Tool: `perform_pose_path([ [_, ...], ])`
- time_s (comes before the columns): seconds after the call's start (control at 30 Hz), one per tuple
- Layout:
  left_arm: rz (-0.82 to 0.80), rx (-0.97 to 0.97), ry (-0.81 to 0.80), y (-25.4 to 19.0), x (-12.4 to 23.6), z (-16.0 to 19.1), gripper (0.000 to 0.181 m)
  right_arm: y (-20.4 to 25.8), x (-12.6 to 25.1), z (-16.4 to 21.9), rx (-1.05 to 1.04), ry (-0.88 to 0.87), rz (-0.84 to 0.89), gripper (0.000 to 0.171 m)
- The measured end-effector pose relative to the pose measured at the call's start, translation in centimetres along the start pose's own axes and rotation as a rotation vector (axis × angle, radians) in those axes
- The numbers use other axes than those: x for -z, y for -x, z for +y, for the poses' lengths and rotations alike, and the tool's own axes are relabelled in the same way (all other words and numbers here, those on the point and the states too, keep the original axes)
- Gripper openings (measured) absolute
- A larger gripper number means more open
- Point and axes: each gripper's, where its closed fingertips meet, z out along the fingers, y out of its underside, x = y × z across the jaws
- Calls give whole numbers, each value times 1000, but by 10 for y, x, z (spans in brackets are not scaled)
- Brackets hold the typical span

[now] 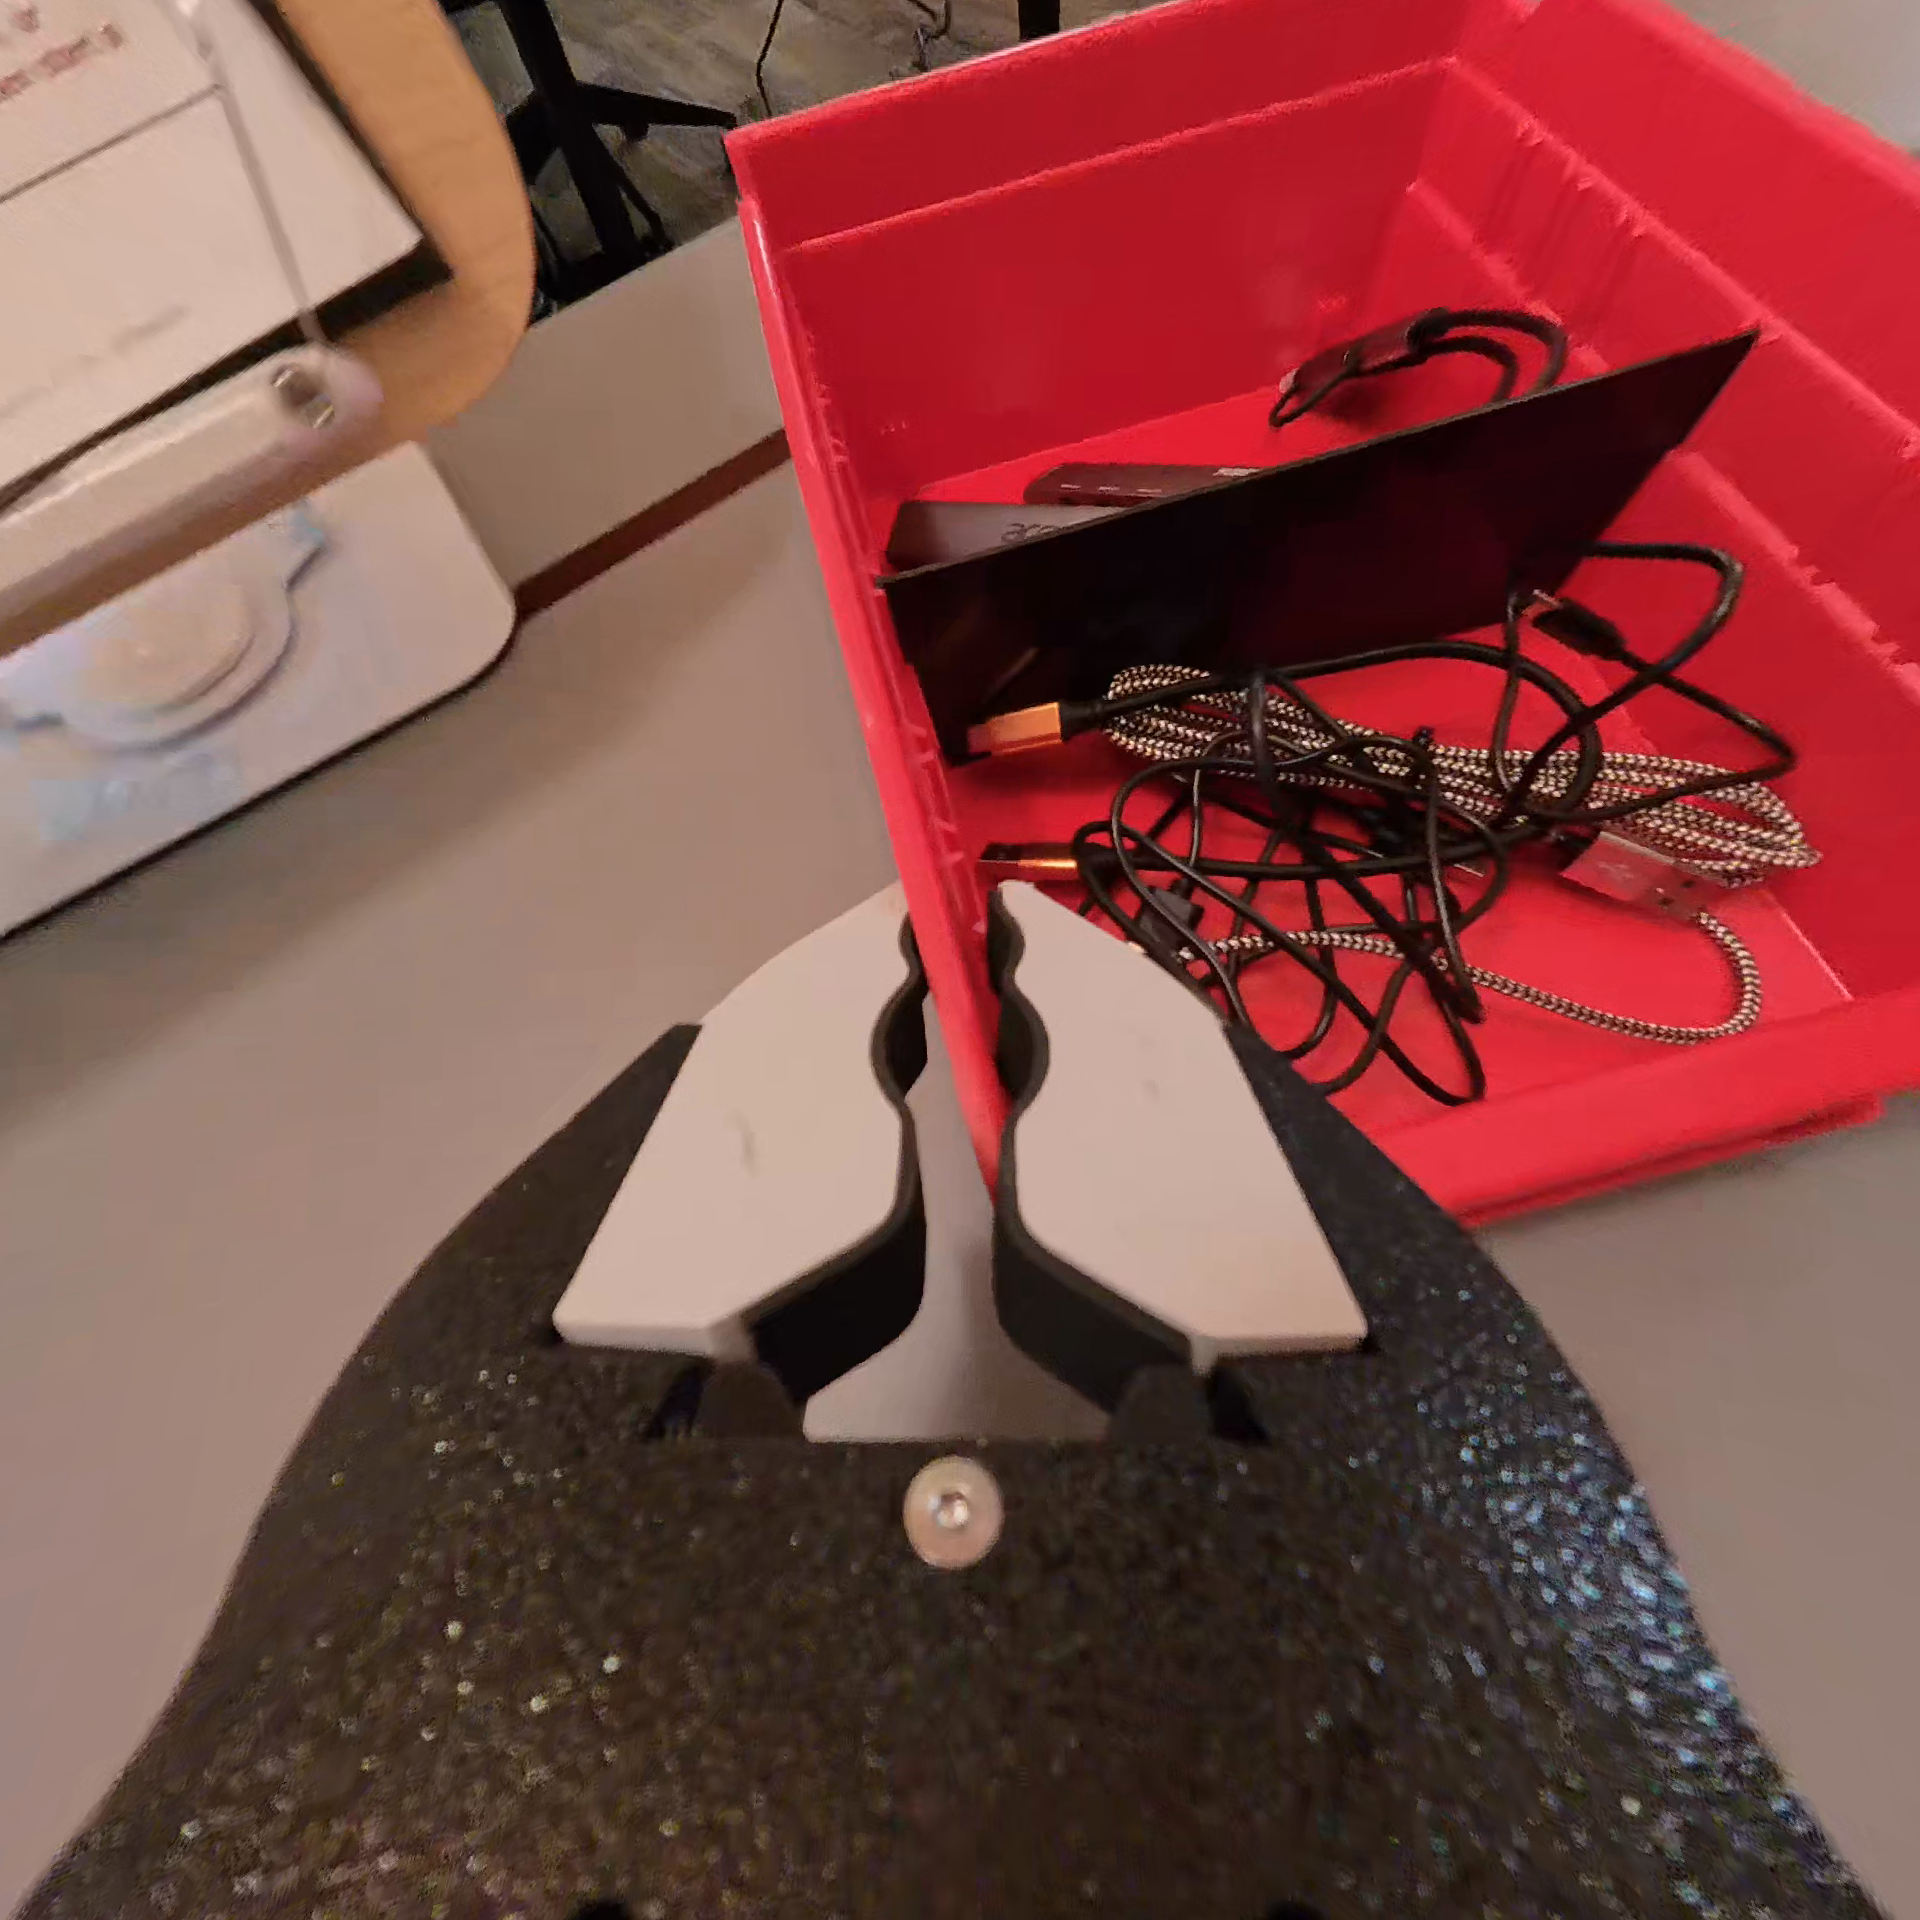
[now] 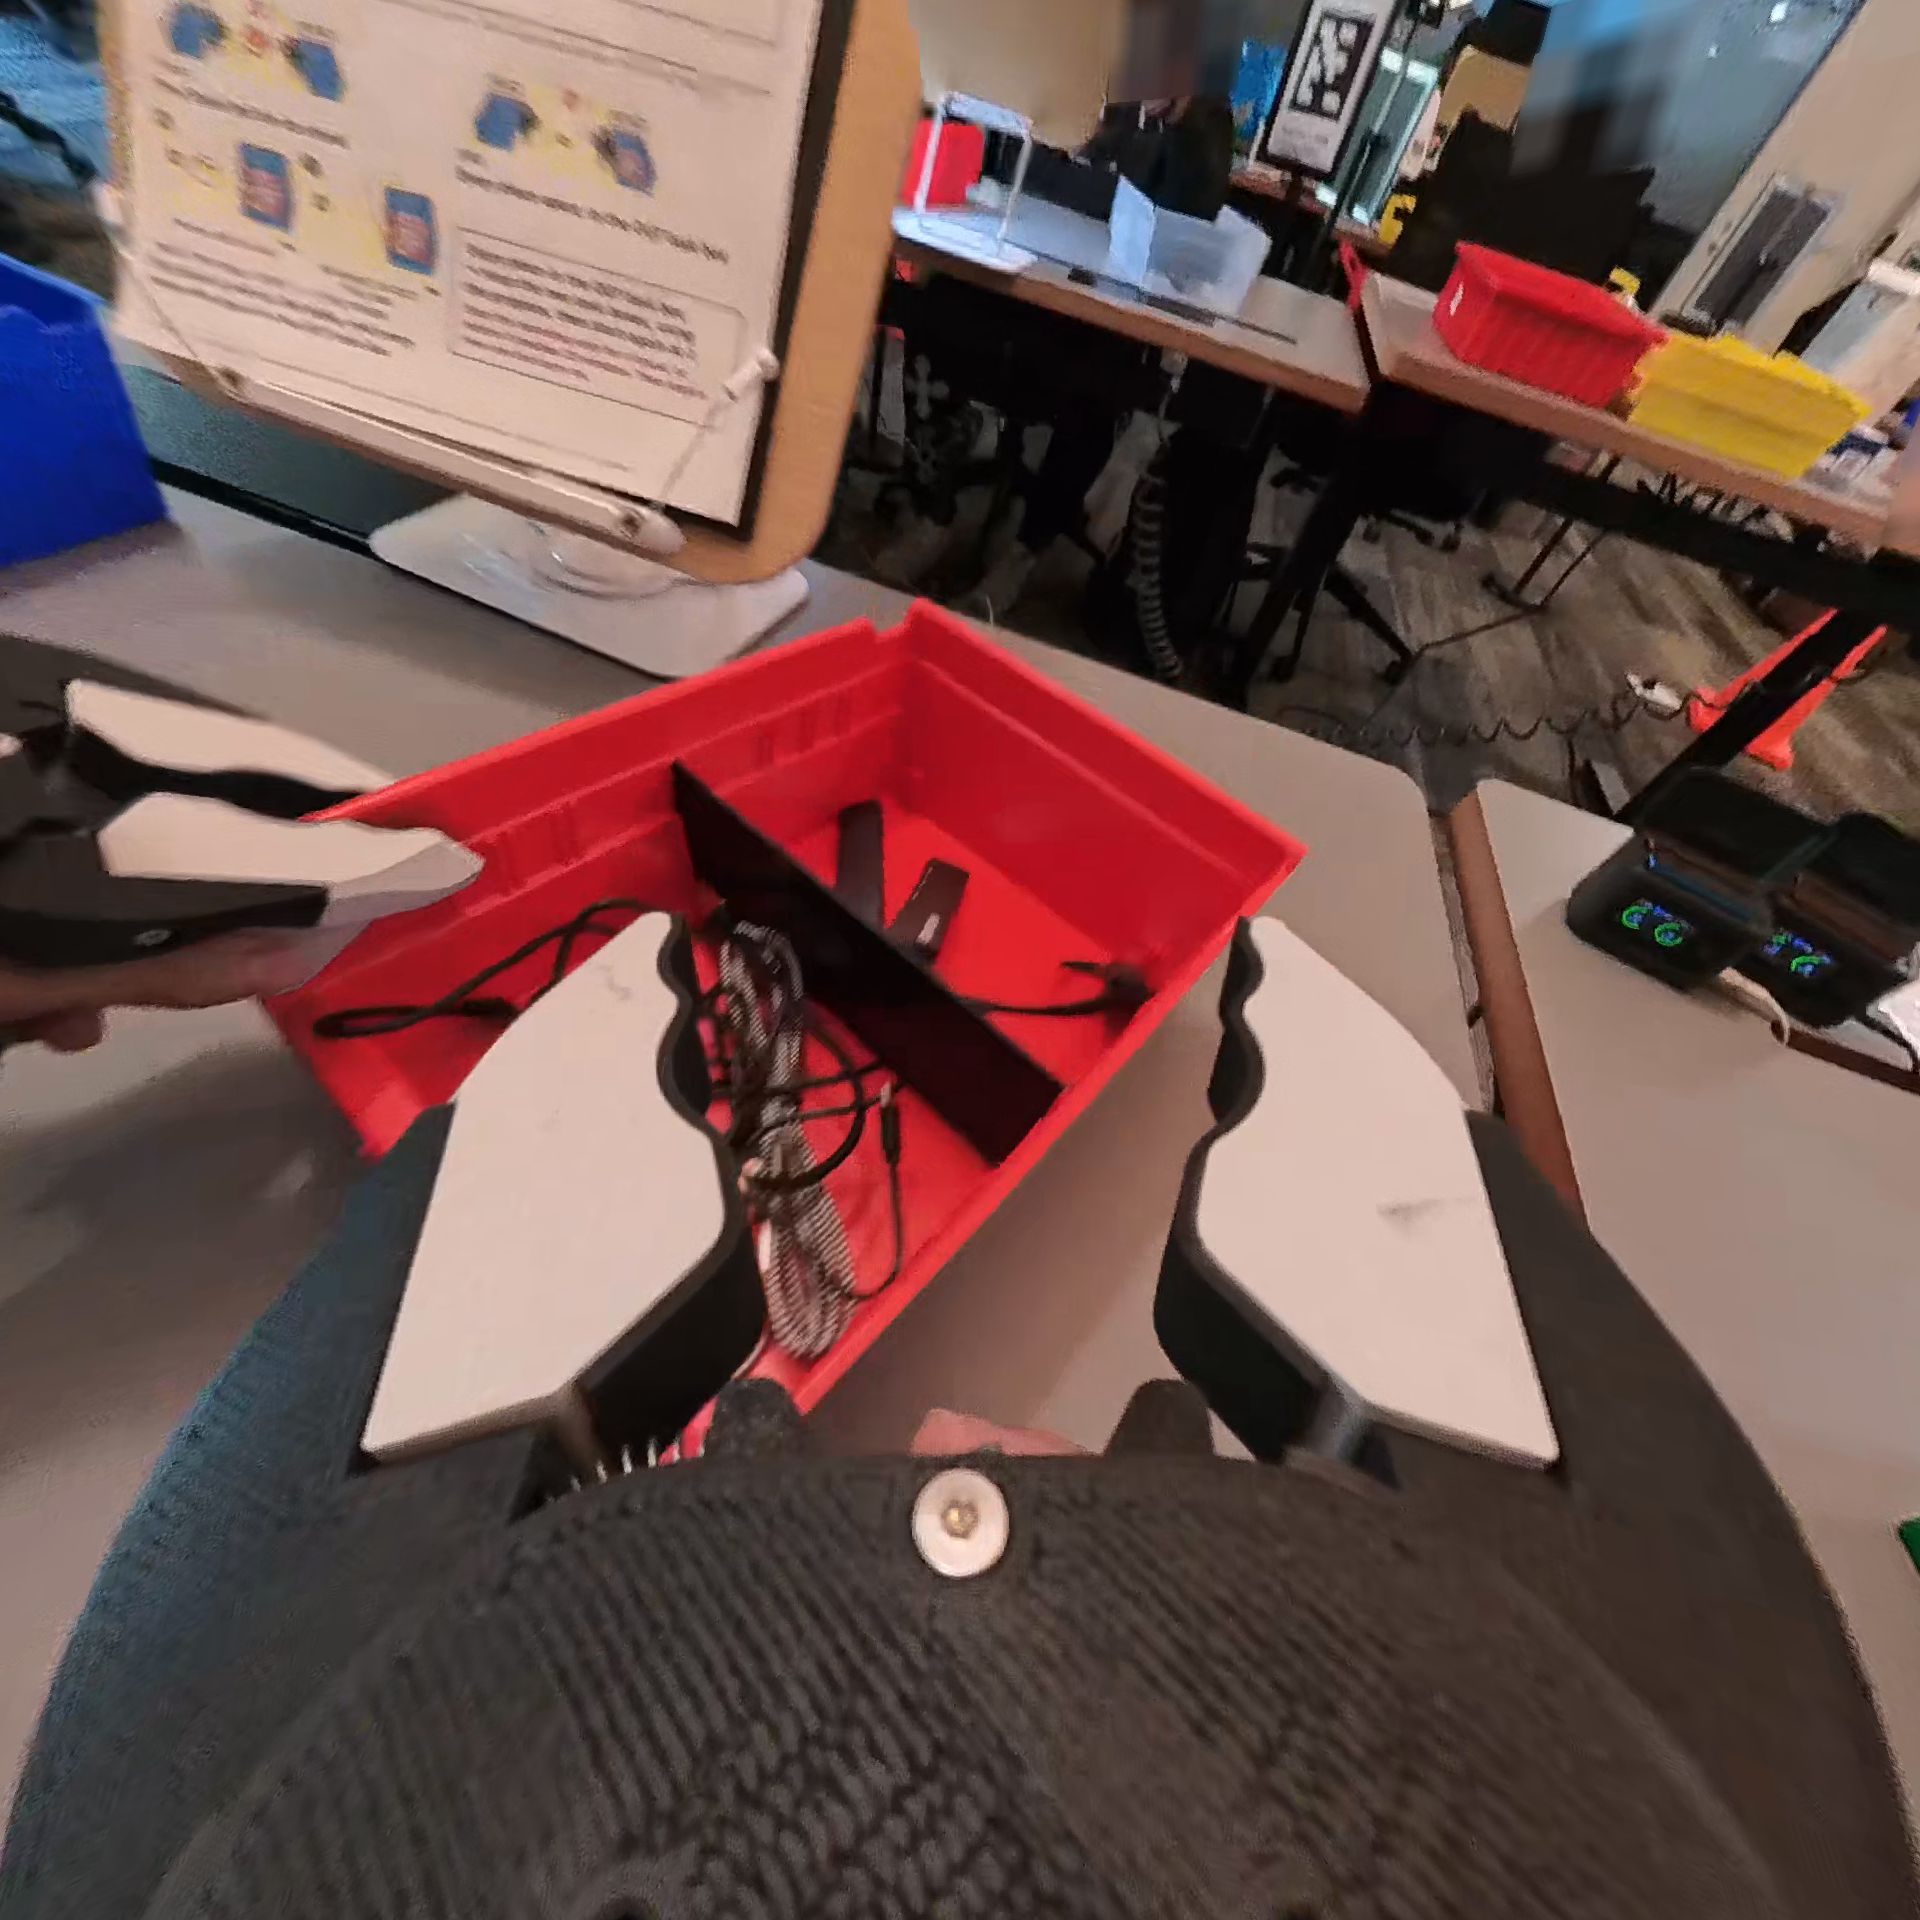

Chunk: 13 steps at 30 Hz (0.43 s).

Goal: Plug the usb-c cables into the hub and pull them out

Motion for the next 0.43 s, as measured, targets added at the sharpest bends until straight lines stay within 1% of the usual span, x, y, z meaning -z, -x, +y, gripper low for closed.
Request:
perform_pose_path([
  [0.1, 3, -21, 14, 10, 65, 43, 8, 40, 18, -23, 19, -64, -65, 93],
  [0.2, 13, -41, 25, 30, 144, 95, 8, 90, 22, -37, 29, -78, -155, 93],
  [0.27, 13, -53, 32, 47, 198, 133, 8, 136, 14, -45, 33, -82, -246, 95],
  [0.33, -5, -42, 39, 69, 250, 168, 8, 191, -1, -51, 22, -78, -320, 96],
  [0.4, -6, -25, 80, 91, 293, 198, 8, 253, -22, -62, -48, -120, -383, 105],
  [0.43, -18, -8, 105, 101, 313, 212, 8, 284, -33, -66, -72, -137, -423, 106],
])
